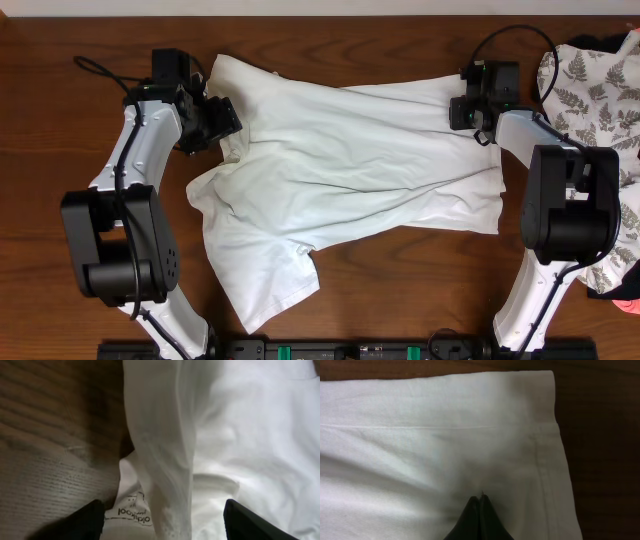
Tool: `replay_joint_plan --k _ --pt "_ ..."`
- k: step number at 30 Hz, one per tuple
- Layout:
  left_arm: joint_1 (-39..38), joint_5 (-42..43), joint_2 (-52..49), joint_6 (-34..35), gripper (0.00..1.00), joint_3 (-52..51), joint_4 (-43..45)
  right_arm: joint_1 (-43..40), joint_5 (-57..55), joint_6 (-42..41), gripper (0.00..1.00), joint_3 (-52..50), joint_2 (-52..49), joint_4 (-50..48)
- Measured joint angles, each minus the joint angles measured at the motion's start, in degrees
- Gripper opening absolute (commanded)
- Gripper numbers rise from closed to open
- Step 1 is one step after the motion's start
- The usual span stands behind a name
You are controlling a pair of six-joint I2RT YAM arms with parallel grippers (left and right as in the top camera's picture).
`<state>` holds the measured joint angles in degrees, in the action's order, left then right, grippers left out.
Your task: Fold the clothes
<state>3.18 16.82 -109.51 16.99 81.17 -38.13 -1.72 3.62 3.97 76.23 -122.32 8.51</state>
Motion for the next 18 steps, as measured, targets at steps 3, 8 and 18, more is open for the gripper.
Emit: replay_joint_plan --k 3,8,18 --pt "-0.3 0.0 -0.4 0.2 0.77 0.0 0.6 0.0 0.0 0.0 0.01 0.0 0.0 0.0" --pt "-1.8 0.0 -1.8 0.4 0.77 0.0 1.2 0.0 0.0 0.0 0.01 0.0 0.0 0.1" --pt "-2.4 -1.6 -2.0 1.0 0.51 0.0 2.1 0.0 0.0 0.0 0.01 0.1 0.0 0.3"
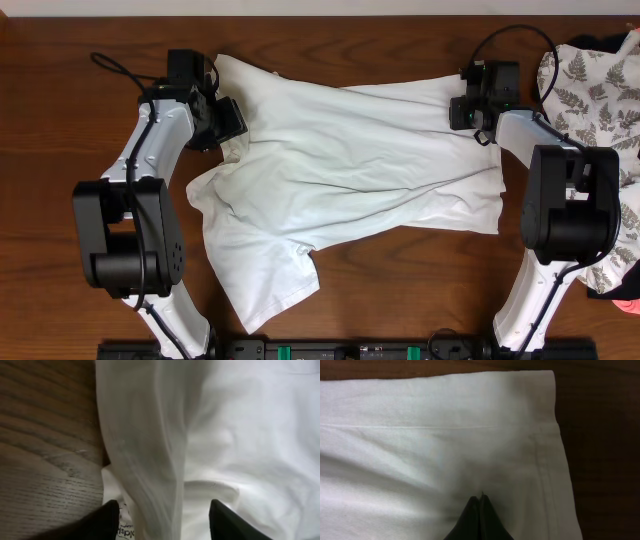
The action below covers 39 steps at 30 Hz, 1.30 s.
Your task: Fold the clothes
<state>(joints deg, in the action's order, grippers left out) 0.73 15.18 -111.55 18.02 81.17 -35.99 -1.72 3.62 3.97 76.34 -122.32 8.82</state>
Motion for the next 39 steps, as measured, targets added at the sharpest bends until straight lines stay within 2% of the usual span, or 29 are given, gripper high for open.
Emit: replay_joint_plan --k 13,14,15,18,19,30,31,33,35,38,39 --pt "0.0 -1.9 -1.1 0.0 0.49 0.0 0.0 0.0 0.0 0.0 0.01 0.0 0.0 0.1" --pt "0.0 -1.9 -1.6 0.0 0.48 0.0 0.1 0.0 0.0 0.0 0.01 0.0 0.0 0.1" --pt "0.0 -1.9 -2.2 0.0 0.42 0.0 0.2 0.0 0.0 0.0 0.01 0.0 0.0 0.1" --pt "0.0 -2.1 -3.7 0.2 0.09 -0.1 0.4 0.0 0.0 0.0 0.01 0.0 0.0 0.1" --pt "0.0 -2.1 -3.9 0.2 0.06 -0.2 0.7 0.0 0.0 0.0 0.01 0.0 0.0 0.1" --pt "4.7 -2.2 -4.0 -1.0 0.06 -0.2 8.6 0.0 0.0 0.0 0.01 0.1 0.0 0.1" --pt "5.4 -2.4 -4.0 -1.7 0.07 -0.2 9.5 0.0 0.0 0.0 0.01 0.1 0.0 0.1" --pt "6.5 -3.4 -4.0 -3.4 0.16 -0.2 10.9 0.0 0.0 0.0 0.02 0.1 0.0 0.1" --pt "7.5 -4.7 -4.0 -5.6 0.33 -0.2 12.3 0.0 0.0 0.0 0.01 0.1 0.0 0.1" --pt "8.2 -6.4 -4.0 -8.7 0.67 -0.2 14.3 0.0 0.0 0.0 0.01 0.1 0.0 0.1" --pt "8.3 -6.7 -4.0 -9.6 0.73 -0.2 14.9 0.0 0.0 0.0 0.01 0.1 0.0 0.1"
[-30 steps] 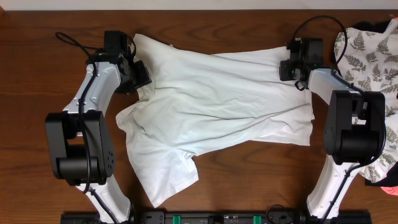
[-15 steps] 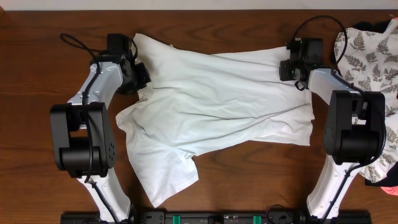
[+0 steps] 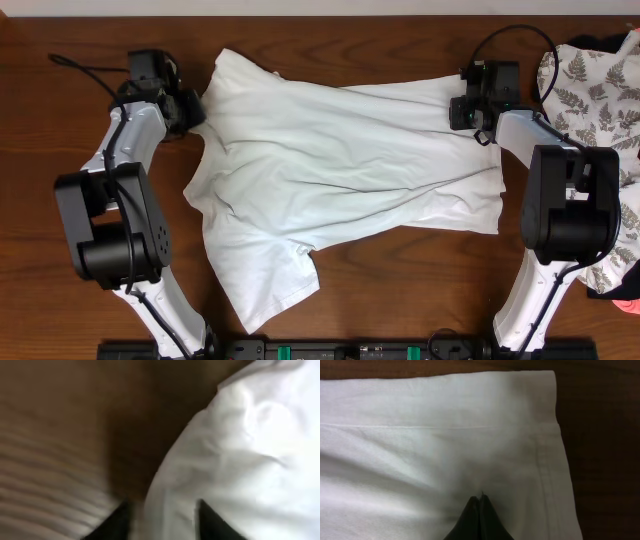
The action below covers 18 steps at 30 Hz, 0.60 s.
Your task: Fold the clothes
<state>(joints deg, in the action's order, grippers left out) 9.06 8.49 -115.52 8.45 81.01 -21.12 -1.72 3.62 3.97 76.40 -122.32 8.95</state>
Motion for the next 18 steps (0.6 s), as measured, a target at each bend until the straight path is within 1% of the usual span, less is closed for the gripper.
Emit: replay_joint_plan --k 1,2,5,6,7,12,18 --pt "0.0 -0.2 0.0 -0.4 0.79 0.0 0.8 0.0 0.0 0.0 0.01 0.0 0.0 0.0" --pt "0.0 -0.4 0.0 -1.5 0.82 0.0 1.7 0.0 0.0 0.0 0.01 0.0 0.0 0.0" --pt "0.0 -1.0 0.0 -2.6 0.88 0.0 3.4 0.0 0.0 0.0 0.01 0.0 0.0 0.0" --pt "0.0 -1.2 0.0 -2.8 0.92 0.0 3.3 0.0 0.0 0.0 0.01 0.0 0.0 0.0" --pt "0.0 -1.3 0.0 -2.8 0.98 0.0 3.0 0.0 0.0 0.0 0.01 0.0 0.0 0.0" --pt "-0.4 -1.6 2.3 -2.9 0.98 0.0 -3.6 0.0 0.0 0.0 0.01 0.0 0.0 0.0" --pt "-3.4 -1.6 10.2 -2.7 0.98 0.0 -14.0 0.0 0.0 0.0 0.01 0.0 0.0 0.0"
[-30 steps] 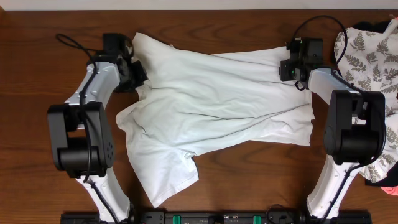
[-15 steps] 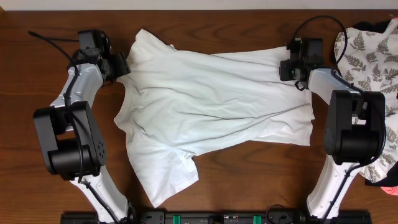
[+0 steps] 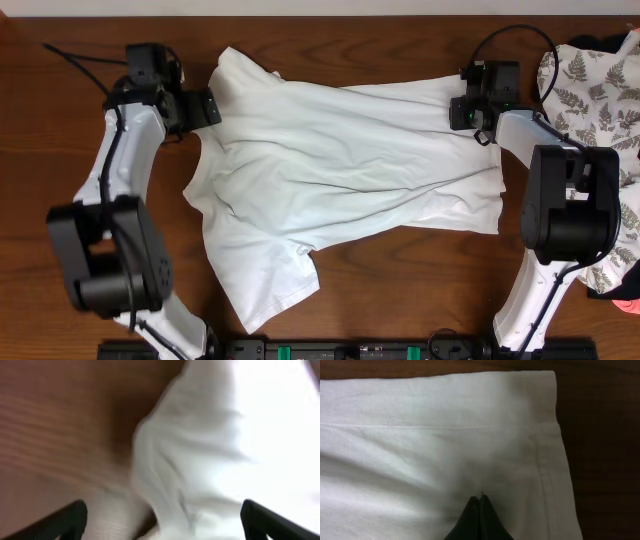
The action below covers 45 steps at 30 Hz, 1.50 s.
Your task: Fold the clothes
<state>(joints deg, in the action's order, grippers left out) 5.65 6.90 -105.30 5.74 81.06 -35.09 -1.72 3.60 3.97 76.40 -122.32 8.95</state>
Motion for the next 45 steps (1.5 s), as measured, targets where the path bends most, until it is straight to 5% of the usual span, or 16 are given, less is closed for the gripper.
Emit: replay_joint_plan --k 7,29,45 --pt "-3.7 0.2 -0.1 0.4 0.98 0.1 -6.9 0.0 0.0 0.0 0.01 0.0 0.0 0.0" --pt "-3.8 1.6 -8.4 1.9 0.98 0.0 -7.1 0.0 0.0 0.0 0.01 0.0 0.0 0.2" --pt "-3.7 -7.6 -11.3 2.0 0.98 0.0 -7.0 0.0 0.0 0.0 0.02 0.4 0.0 1.1"
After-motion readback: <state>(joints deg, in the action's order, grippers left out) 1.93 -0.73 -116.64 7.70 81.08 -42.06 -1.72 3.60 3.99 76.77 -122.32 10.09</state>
